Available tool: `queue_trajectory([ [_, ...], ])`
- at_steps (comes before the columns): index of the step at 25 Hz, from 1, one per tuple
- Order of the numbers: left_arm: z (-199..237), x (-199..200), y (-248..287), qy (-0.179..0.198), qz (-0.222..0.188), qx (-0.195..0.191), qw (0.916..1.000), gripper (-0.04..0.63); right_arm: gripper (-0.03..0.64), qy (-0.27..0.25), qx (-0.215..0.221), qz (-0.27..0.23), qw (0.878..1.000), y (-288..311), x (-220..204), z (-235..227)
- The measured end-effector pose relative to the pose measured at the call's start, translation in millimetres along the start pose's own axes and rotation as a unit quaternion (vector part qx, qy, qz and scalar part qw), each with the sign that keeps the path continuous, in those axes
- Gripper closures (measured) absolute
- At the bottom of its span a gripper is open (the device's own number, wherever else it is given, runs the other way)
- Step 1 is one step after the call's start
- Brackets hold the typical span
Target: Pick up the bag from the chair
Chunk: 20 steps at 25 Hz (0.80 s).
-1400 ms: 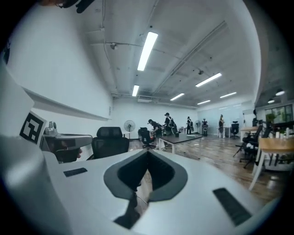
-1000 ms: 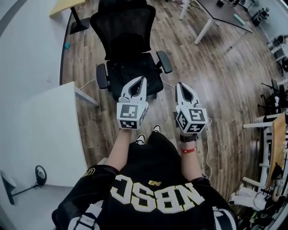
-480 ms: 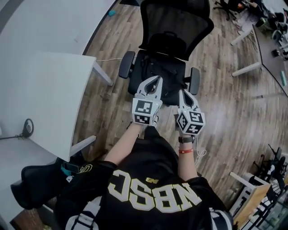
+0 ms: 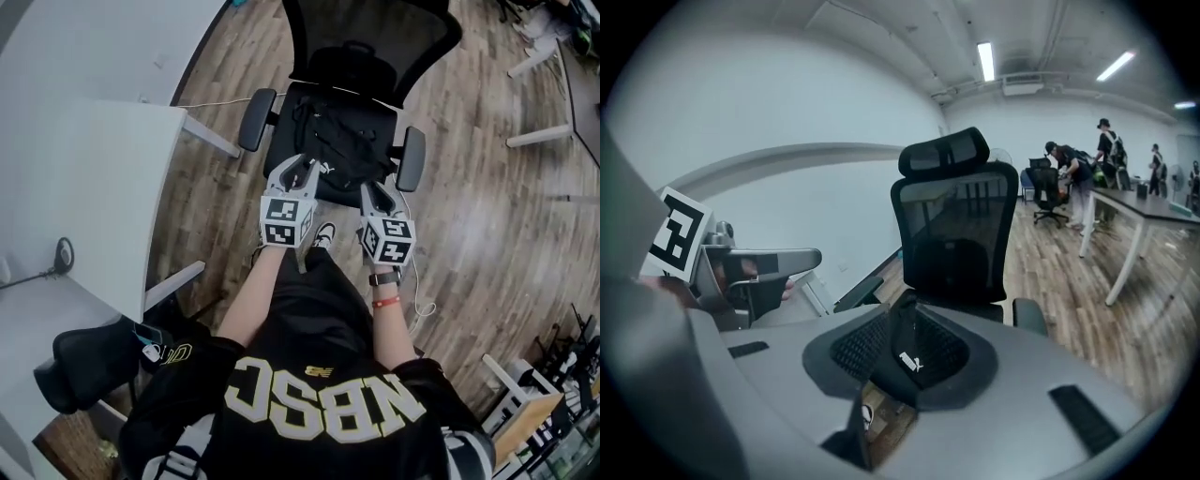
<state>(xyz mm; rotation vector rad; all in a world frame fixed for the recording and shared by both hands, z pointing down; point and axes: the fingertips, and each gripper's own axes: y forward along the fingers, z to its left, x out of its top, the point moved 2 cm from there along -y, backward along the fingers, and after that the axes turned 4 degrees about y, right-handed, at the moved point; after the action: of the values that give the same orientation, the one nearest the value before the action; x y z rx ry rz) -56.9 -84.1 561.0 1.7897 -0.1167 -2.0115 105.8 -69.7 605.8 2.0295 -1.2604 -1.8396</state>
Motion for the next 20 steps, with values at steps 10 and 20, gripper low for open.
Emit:
queue_trajectory([
  [10, 32.4, -70.9, 64.5, -0.009, 0.091, -0.018, 0.9957, 0.334, 0.423, 0.051, -0.020, 0.086, 0.995, 70.6, -66.4, -44.5],
  [20, 78.2, -152.5, 177.0, 0.032, 0.210, -0.081, 0.9738, 0.272, 0.288, 0.160, -0.089, 0.157, 0.971, 160.4, -128.6, -101.4],
])
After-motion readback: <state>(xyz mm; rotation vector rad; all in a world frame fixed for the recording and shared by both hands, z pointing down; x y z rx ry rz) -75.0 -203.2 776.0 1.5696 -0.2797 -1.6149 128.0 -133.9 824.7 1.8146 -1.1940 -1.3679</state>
